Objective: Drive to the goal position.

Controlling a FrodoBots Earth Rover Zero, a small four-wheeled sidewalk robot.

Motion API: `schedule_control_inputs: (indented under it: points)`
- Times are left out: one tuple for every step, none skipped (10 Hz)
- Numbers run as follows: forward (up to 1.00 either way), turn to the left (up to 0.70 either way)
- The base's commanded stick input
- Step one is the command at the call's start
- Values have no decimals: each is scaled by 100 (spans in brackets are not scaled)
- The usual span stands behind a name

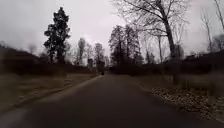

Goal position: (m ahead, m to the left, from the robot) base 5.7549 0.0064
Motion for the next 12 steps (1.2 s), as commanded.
schedule_control_inputs:
  points:
    - [45,0]
    - [45,0]
    - [45,0]
    - [45,0]
    - [45,2]
    - [45,19]
    - [45,27]
    - [45,23]
    - [45,0]
    - [45,0]
    - [45,0]
    - [45,0]
